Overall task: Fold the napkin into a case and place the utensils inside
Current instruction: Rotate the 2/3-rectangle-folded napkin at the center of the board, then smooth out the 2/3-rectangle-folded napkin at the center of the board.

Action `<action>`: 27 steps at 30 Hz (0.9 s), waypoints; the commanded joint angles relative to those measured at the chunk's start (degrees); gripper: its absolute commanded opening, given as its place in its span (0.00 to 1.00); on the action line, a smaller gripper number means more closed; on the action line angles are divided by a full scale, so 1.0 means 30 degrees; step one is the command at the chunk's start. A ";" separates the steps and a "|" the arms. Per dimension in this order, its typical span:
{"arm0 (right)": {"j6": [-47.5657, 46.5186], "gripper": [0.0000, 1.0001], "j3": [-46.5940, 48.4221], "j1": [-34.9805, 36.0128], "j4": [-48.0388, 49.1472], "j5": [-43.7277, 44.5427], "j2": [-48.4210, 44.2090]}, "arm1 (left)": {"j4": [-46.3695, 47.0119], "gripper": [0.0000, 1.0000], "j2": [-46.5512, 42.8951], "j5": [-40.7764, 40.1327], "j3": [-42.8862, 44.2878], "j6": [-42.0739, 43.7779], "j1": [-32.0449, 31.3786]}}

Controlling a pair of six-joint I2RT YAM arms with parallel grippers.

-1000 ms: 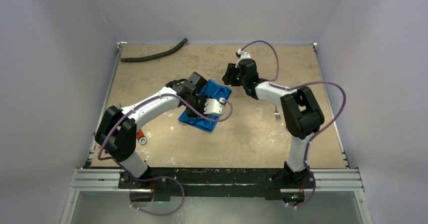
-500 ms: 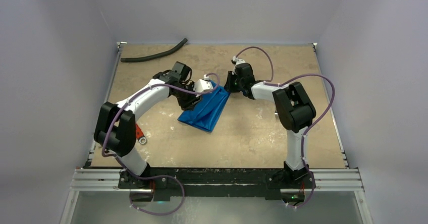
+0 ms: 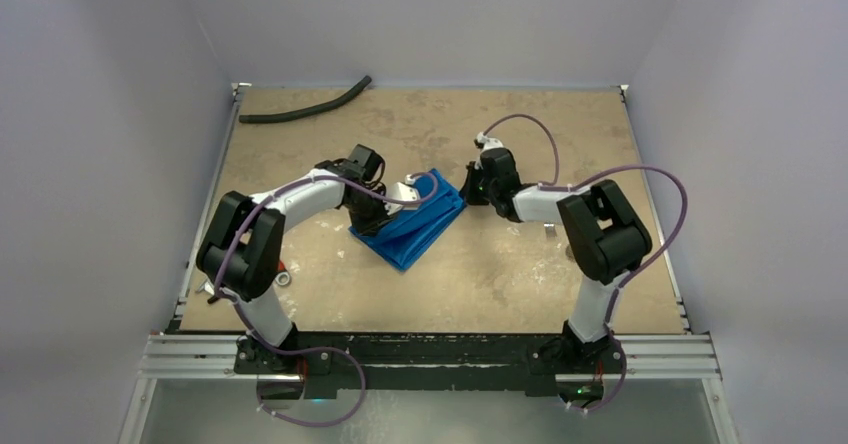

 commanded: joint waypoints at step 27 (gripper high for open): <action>0.4537 0.21 -0.5286 0.4538 0.0443 0.4617 -0.8480 | -0.2383 0.48 -0.2896 -0.0231 0.0632 0.2652 -0.0218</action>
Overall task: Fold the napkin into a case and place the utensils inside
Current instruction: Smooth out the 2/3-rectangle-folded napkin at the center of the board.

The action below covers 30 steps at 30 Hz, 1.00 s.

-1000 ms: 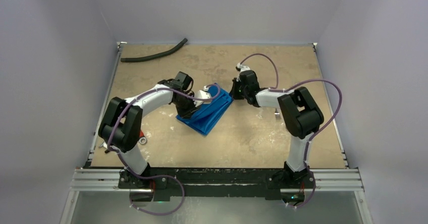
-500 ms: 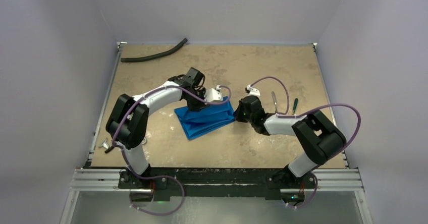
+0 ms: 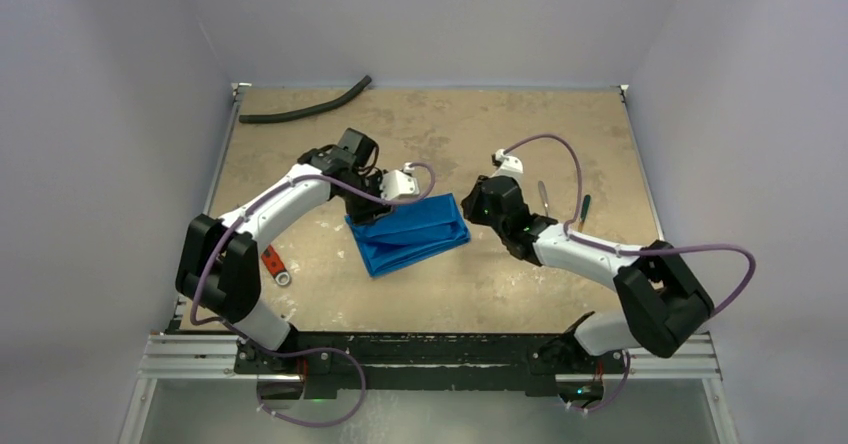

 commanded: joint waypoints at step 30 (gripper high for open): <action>0.0678 0.00 0.0629 0.3854 0.3949 -0.6258 0.6142 | 0.4499 0.13 -0.0004 -0.1717 -0.5351 0.1667 0.0361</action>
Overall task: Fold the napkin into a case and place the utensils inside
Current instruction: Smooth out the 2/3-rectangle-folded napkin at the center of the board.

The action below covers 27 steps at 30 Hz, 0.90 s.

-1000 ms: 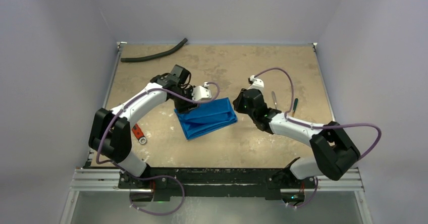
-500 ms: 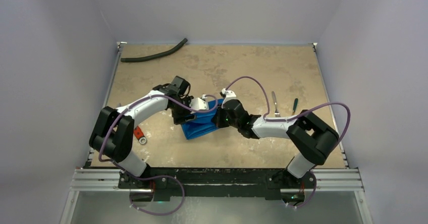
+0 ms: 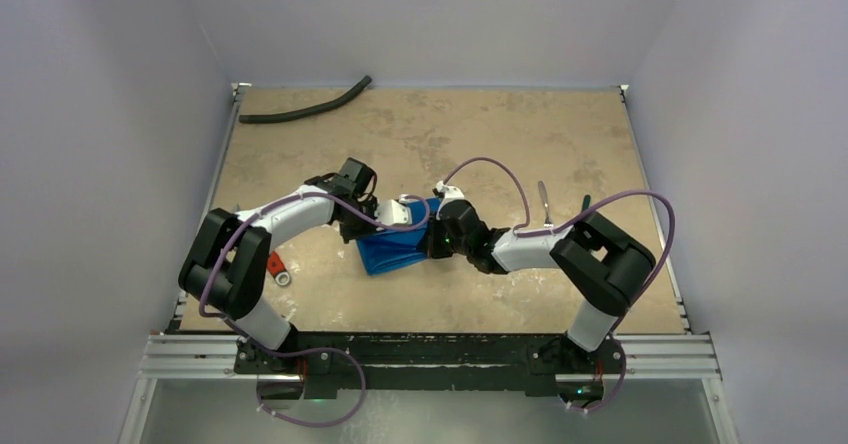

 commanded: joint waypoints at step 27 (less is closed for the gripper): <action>0.4034 0.00 -0.2160 -0.0412 0.1982 0.0337 0.0922 | -0.1287 0.00 -0.2319 0.1282 0.0280 0.0770 -0.0437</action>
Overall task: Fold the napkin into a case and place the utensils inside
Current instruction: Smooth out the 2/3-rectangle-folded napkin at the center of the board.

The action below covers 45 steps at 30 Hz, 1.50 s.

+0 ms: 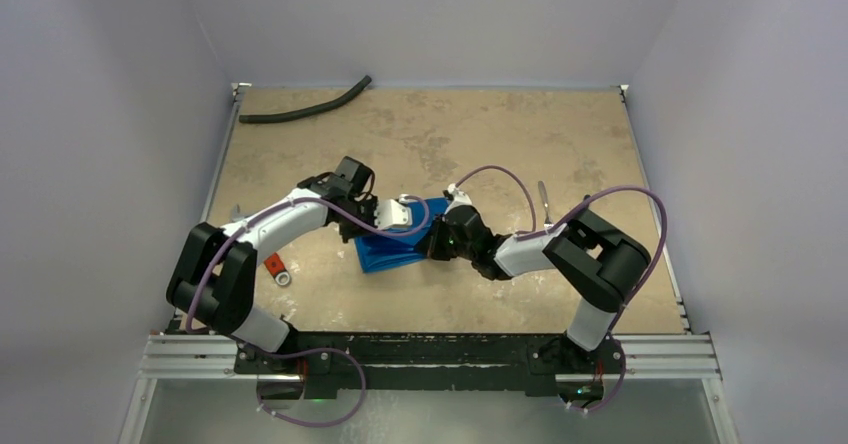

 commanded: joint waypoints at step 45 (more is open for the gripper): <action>-0.2191 0.00 -0.1131 0.1849 0.2089 -0.0262 -0.0549 | 0.0066 0.00 -0.0721 -0.0255 -0.1656 -0.0013 -0.1663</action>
